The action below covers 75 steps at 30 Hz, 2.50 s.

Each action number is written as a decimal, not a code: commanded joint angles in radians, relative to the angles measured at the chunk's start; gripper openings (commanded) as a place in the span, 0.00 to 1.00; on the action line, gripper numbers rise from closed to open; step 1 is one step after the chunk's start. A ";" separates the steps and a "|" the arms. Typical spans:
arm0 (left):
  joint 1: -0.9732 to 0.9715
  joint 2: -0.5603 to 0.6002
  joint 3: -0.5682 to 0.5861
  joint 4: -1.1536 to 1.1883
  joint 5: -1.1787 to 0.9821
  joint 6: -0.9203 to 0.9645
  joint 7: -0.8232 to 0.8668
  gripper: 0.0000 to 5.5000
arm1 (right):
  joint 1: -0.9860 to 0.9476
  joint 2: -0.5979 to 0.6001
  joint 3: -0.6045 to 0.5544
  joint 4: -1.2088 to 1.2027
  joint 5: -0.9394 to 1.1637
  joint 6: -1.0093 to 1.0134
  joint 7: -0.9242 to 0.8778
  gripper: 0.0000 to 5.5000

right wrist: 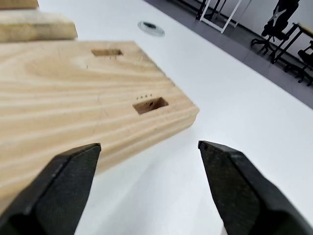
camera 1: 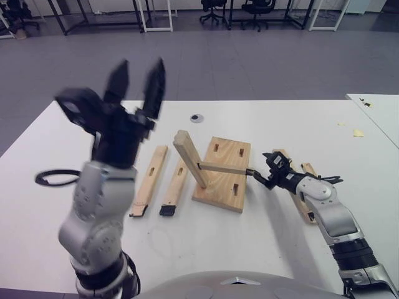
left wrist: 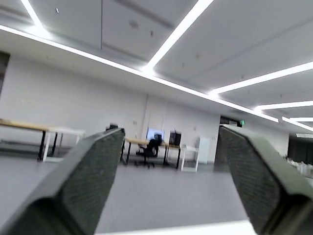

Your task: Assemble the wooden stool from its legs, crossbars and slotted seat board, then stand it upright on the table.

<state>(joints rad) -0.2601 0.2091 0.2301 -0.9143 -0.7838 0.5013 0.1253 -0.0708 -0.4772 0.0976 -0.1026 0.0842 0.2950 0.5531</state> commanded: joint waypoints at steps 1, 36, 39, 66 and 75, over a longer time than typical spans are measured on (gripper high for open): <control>-0.042 0.130 0.216 0.176 -0.127 0.001 -0.036 0.77 | 0.003 0.016 0.012 -0.038 0.039 -0.044 0.055 0.68; 0.471 0.259 -0.420 0.426 0.493 0.314 -0.268 0.74 | 0.076 -0.270 0.023 -0.067 0.097 -0.102 0.416 0.68; 0.478 0.247 -0.413 0.425 0.515 0.301 -0.275 0.66 | 0.142 -0.299 -0.051 -0.136 0.115 -0.071 0.394 0.68; -0.228 0.198 -0.202 0.557 0.491 -0.077 -0.508 0.37 | -0.770 0.305 -0.510 0.187 0.937 0.678 -0.422 0.68; -0.271 0.137 -0.302 0.475 0.464 -0.099 -0.566 0.37 | -0.948 0.329 -0.610 0.261 1.206 0.687 -0.538 0.68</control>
<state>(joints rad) -0.5334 0.3510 -0.0548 -0.4149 -0.3183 0.4001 -0.4272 -0.9702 -0.1334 -0.5009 0.1487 1.2599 0.9864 0.0329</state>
